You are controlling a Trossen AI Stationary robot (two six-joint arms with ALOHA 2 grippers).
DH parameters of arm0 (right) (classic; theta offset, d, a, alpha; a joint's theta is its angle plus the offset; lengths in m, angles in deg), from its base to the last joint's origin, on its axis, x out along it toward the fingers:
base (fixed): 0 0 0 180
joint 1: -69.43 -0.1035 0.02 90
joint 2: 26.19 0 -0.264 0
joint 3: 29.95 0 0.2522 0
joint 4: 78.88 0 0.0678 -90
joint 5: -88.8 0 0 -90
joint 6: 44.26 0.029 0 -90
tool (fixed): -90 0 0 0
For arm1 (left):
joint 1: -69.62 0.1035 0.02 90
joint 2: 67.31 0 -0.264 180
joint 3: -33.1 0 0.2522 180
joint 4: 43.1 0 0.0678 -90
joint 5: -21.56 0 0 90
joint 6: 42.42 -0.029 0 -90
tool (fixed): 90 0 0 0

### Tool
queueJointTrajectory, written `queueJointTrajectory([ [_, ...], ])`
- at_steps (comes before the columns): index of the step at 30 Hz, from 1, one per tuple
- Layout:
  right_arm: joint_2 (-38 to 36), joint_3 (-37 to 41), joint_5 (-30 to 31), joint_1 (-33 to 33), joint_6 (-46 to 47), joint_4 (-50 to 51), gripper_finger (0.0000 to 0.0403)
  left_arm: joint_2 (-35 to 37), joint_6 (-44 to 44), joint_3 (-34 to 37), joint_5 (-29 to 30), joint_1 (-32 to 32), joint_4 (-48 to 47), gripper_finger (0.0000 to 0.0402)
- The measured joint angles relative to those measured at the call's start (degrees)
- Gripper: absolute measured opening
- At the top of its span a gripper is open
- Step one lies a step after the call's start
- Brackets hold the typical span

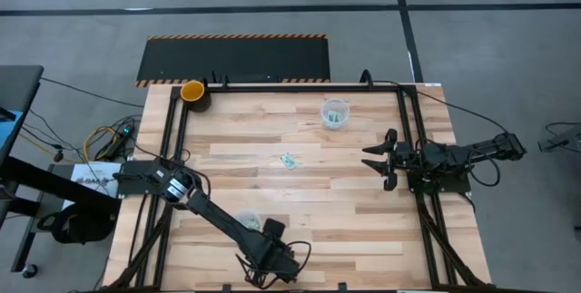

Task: Pick and place Stevia / Truvia into bins
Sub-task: Put the stevia packet into the bottom container

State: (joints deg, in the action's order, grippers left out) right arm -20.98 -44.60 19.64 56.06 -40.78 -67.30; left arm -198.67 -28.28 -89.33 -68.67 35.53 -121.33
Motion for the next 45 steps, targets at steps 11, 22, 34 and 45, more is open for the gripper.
queueJointTrajectory([
  [11, 0.0, 0.0, 0.0, 0.0, 0.0, 0.0, 0.0159, 0.01, -1.14, 3.85, -2.66, 0.43, 4.74, 0.0215],
  [22, 0.0, 0.0, 0.0, 0.0, -0.01, -0.01, 0.0159, 0.27, -3.28, 5.03, -4.22, 0.96, 6.8, 0.0184],
  [34, 0.0, 0.0, 0.0, 0.02, -0.02, 0.0, 0.0159, 0.06, -4.36, 4.5, -3.79, 0.96, 6.51, 0.0012],
  [45, 0.0, 0.0, 0.0, 0.0, 0.0, -0.02, 0.0159, 0.01, -5.99, -1.57, -0.77, 0.31, -0.34, 0.0001],
])
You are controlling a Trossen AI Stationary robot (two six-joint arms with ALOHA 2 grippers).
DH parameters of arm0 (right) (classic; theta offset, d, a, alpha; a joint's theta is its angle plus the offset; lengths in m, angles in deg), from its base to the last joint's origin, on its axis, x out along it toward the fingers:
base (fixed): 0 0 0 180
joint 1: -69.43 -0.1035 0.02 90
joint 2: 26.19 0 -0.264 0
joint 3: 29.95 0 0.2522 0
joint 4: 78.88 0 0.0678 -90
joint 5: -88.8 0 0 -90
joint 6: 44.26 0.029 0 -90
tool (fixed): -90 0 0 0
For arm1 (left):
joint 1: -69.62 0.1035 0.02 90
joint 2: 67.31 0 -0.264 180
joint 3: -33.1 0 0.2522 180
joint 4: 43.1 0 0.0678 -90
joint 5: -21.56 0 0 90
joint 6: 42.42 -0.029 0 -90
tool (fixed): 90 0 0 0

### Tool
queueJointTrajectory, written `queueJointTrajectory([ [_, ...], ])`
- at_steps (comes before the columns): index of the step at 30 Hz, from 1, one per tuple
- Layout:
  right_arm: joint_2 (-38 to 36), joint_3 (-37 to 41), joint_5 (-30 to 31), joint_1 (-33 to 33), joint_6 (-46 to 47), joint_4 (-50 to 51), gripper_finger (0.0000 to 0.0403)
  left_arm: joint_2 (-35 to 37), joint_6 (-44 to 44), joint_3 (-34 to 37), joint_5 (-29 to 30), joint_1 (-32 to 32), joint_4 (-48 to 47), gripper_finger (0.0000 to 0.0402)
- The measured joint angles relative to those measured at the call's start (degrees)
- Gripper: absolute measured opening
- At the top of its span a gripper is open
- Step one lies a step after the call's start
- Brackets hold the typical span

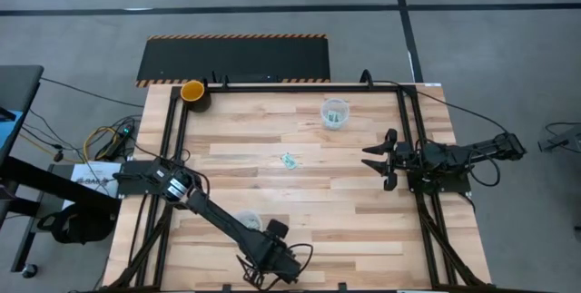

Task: Pick and place Stevia / Truvia into bins
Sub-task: Put the stevia packet into the bottom container

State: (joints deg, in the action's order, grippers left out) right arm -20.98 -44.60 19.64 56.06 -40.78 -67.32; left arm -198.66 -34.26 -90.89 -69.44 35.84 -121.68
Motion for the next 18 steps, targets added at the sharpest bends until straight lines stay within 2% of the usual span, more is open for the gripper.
queueJointTrajectory([
  [6, 0.01, 0.0, 0.0, 0.01, -0.01, 0.0, 0.0159, 0.01, -0.33, -10.01, 6.12, -0.39, -11.85, 0.0],
  [12, 0.0, 0.0, 0.0, 0.0, -0.01, 0.01, 0.0159, 0.13, 3.08, -20.58, 10.95, -0.74, -25.62, 0.0],
  [18, 0.02, 0.0, 0.0, 0.02, -0.02, -0.02, 0.0159, 3.43, 5.13, -20.8, 10.87, -1.2, -25.28, 0.0],
])
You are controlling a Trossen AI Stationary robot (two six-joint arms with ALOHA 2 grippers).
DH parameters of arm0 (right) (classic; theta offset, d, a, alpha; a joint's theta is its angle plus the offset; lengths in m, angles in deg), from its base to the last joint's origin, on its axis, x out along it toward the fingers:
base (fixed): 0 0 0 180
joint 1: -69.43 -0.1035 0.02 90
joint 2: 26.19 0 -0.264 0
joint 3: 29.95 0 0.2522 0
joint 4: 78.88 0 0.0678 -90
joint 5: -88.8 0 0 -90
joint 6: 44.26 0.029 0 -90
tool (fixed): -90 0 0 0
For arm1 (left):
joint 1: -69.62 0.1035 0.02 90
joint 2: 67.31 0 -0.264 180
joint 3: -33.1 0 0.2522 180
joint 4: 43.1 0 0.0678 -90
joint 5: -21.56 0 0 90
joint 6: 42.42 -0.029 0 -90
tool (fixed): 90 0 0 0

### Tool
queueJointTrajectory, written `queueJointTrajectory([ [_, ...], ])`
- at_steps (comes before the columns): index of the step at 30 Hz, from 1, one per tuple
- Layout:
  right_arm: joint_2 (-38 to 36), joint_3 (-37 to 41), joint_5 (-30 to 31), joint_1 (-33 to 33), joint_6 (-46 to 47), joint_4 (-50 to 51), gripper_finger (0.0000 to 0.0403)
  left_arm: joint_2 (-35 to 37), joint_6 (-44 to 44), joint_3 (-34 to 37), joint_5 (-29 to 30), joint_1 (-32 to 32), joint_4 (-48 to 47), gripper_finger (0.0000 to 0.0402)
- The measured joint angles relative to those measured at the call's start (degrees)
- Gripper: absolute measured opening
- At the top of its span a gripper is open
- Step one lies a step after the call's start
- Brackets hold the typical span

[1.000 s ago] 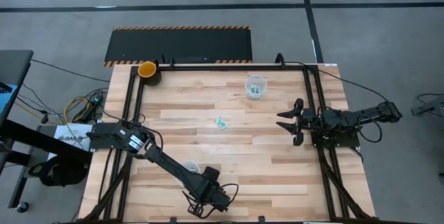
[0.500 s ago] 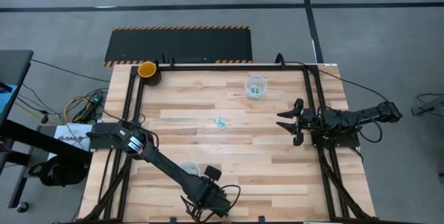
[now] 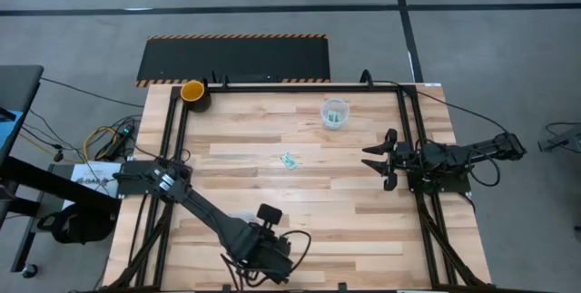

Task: Pick and place Stevia / Truvia into bins
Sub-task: Put the stevia packet into the bottom container

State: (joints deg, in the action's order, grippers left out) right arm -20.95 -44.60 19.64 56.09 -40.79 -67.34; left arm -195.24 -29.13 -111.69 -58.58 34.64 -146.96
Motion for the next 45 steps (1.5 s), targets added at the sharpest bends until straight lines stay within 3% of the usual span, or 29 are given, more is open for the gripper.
queueJointTrajectory([
  [5, -0.01, 0.0, 0.0, -0.02, 0.0, 0.0, 0.0159, 5.92, 3.93, 8.97, 0.66, -0.4, 0.24, 0.0],
  [10, -0.02, 0.0, 0.0, -0.02, 0.0, 0.02, 0.0159, 15.12, 9.25, 24.08, 1.36, -0.38, 1.34, 0.0],
  [17, -0.01, 0.0, 0.01, -0.02, 0.02, 0.02, 0.0159, 30.62, 11.51, 49.69, 0.11, 1.11, 23.16, 0.0],
  [21, -0.02, 0.0, 0.0, -0.02, 0.02, 0.02, 0.0159, 35.25, 12.01, 58.92, -2.23, 1.79, 34.47, 0.0],
  [35, -0.02, 0.0, 0.0, -0.02, 0.02, 0.02, 0.0159, 35.33, 15.22, 61.01, -4.66, 1.76, 40.57, 0.0006],
  [45, -0.02, 0.0, 0.0, -0.01, 0.01, 0.02, 0.0159, 35.33, 18.81, 61.01, -2.97, 1.76, 39.49, 0.0102],
])
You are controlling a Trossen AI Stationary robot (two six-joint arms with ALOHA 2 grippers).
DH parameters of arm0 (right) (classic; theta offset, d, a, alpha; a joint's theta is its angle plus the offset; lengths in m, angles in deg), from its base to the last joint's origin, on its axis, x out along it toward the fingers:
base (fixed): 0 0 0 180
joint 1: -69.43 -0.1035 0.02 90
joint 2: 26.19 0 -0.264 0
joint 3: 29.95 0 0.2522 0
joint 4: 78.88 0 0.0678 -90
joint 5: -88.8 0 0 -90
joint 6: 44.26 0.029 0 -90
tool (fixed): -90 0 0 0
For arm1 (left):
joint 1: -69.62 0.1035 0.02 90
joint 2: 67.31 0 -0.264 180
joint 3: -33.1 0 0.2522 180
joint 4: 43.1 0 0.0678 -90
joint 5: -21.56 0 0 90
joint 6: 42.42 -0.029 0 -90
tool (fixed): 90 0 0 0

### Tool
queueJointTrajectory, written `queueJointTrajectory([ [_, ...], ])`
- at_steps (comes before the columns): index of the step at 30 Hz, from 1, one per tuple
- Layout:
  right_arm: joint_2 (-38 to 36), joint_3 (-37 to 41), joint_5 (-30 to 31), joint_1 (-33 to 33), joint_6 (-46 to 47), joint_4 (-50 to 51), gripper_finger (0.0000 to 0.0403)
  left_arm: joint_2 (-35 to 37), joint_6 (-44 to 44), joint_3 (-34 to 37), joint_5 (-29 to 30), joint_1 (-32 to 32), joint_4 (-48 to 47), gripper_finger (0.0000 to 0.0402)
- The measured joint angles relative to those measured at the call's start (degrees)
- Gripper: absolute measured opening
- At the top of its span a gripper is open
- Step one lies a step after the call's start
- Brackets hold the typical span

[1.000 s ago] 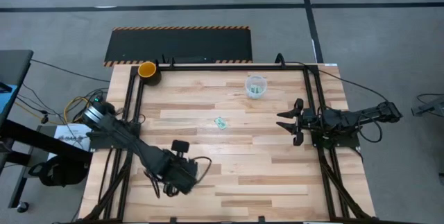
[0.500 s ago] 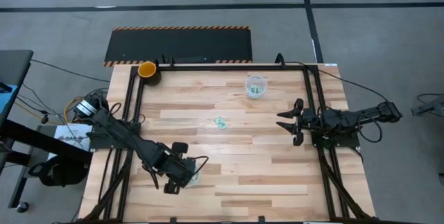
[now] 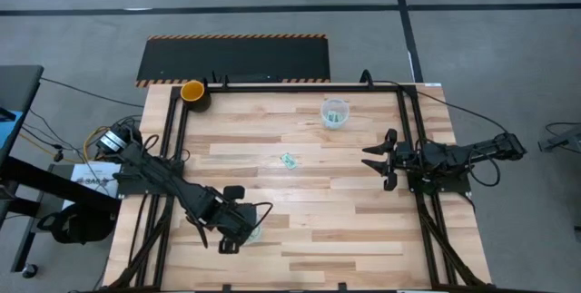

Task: Pick and place Stevia / Truvia into bins
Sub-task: Put the stevia packet into the bottom container

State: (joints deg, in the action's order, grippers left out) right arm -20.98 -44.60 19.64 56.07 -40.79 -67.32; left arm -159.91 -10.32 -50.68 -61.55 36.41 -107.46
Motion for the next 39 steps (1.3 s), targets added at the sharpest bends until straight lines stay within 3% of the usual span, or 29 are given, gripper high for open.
queueJointTrajectory([
  [6, 0.0, 0.0, 0.0, -0.01, 0.01, 0.0, 0.0159, 0.0, -4.87, -0.72, 0.44, 1.84, 0.06, 0.0143],
  [17, 0.0, 0.0, 0.0, 0.0, 0.0, 0.0, 0.0159, 0.0, -21.06, -12.12, 6.04, 13.63, 0.09, 0.0147],
  [28, 0.01, 0.0, 0.0, 0.0, 0.0, 0.0, 0.0159, -0.47, -34.31, -14.88, -1.38, 30.27, -1.67, 0.0169],
  [39, 0.01, 0.0, 0.0, 0.01, 0.0, 0.0, 0.0159, -1.4, -50.28, -14.95, -7.6, 36.99, -0.99, 0.0197],
])
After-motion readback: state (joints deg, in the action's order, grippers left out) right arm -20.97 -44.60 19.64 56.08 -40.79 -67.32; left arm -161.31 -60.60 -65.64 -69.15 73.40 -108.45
